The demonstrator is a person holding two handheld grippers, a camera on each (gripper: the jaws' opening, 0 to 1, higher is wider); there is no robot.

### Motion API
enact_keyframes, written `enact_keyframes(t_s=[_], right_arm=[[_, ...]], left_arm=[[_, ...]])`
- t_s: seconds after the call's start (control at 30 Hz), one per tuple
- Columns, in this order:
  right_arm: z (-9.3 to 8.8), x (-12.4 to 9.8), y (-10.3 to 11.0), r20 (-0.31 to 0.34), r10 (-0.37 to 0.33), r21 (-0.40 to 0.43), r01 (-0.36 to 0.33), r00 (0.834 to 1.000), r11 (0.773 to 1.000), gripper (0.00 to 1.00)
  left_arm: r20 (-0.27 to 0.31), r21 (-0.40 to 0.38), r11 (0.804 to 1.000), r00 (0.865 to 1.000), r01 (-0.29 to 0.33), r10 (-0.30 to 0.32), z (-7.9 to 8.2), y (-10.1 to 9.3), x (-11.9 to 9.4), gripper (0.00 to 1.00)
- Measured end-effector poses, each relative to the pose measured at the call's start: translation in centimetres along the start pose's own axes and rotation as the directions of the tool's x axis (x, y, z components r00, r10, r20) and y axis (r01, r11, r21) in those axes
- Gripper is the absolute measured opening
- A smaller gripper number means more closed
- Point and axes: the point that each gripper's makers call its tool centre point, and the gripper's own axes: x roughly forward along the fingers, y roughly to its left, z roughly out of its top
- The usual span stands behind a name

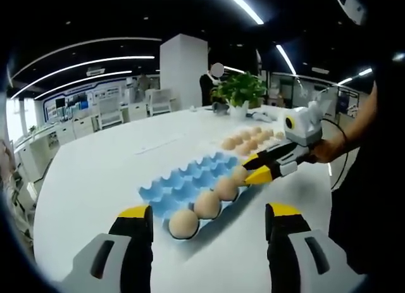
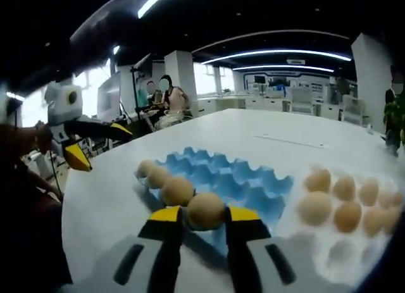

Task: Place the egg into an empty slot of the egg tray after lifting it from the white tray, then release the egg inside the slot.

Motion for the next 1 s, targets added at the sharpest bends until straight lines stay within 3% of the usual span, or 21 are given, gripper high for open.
enact_keyframes(t_s=[0.13, 0.2, 0.27, 0.37, 0.43, 0.5, 0.53, 0.57, 0.6, 0.67, 0.77, 0.8, 0.87, 1.0], right_arm=[[0.2, -0.3, 0.1, 0.014, -0.001, 0.041, 0.001, 1.000, 0.999, 0.27], [1.1, -0.8, 0.3, 0.052, 0.013, 0.055, -0.016, 0.999, 0.998, 0.27], [1.5, -1.3, 0.2, 0.057, 0.010, 0.053, -0.013, 0.998, 0.998, 0.27], [2.9, -3.4, -1.7, 0.113, -0.043, 0.027, 0.040, 0.993, 0.999, 0.27], [2.4, -5.1, -4.3, 0.111, -0.126, 0.064, 0.119, 0.986, 0.991, 0.27], [2.1, -6.7, -6.5, 0.124, -0.193, 0.076, 0.184, 0.973, 0.980, 0.28], [1.2, -8.0, -8.4, 0.100, -0.256, 0.098, 0.246, 0.962, 0.964, 0.28], [1.0, -8.4, -8.9, 0.093, -0.273, 0.109, 0.263, 0.957, 0.959, 0.28], [0.3, -10.5, -11.3, 0.079, -0.353, 0.147, 0.339, 0.932, 0.929, 0.28], [-0.1, -13.1, -14.1, 0.083, -0.442, 0.134, 0.430, 0.893, 0.893, 0.28], [-0.7, -16.0, -17.4, 0.075, -0.549, 0.116, 0.540, 0.832, 0.834, 0.30], [-1.3, -17.3, -19.0, 0.051, -0.595, 0.151, 0.583, 0.802, 0.798, 0.32], [-1.6, -18.8, -20.7, 0.044, -0.642, 0.136, 0.632, 0.766, 0.763, 0.32], [-2.4, -19.8, -22.7, 0.021, -0.685, 0.120, 0.678, 0.729, 0.725, 0.32]], left_arm=[[-0.013, -0.008, 1.000, 1.000, -0.015, 0.015, 0.3, 0.2, -0.1, 0.72], [-0.011, -0.002, 1.000, 1.000, -0.021, 0.021, 0.4, 0.1, -0.1, 0.72], [-0.049, -0.017, 0.998, 0.997, -0.056, 0.055, 0.0, 0.5, -0.3, 0.72], [-0.009, -0.036, 0.998, 0.999, -0.051, 0.050, 0.7, 0.2, -0.2, 0.72], [-0.049, -0.013, 0.998, 0.997, -0.064, 0.063, 0.3, 0.1, 0.1, 0.71], [-0.044, -0.011, 0.998, 0.997, -0.058, 0.058, 0.5, -0.3, 0.3, 0.71], [-0.025, -0.016, 0.998, 0.998, -0.059, 0.059, 0.8, -0.5, 0.4, 0.71], [-0.024, -0.018, 0.998, 0.998, -0.061, 0.061, 0.8, -0.5, 0.4, 0.71], [-0.025, -0.026, 0.998, 0.998, -0.059, 0.058, 0.9, -0.7, 0.6, 0.71], [-0.031, -0.018, 0.998, 0.998, -0.054, 0.054, 0.8, -0.9, 0.9, 0.71], [-0.037, -0.021, 0.998, 0.998, -0.054, 0.053, 0.6, -0.8, 1.1, 0.70], [-0.031, -0.024, 0.998, 0.998, -0.057, 0.057, 0.6, -0.7, 1.1, 0.70], [-0.026, -0.028, 0.998, 0.998, -0.059, 0.059, 0.6, -0.4, 1.2, 0.70], [-0.032, -0.026, 0.998, 0.998, -0.056, 0.055, 0.6, -0.3, 1.3, 0.70]])
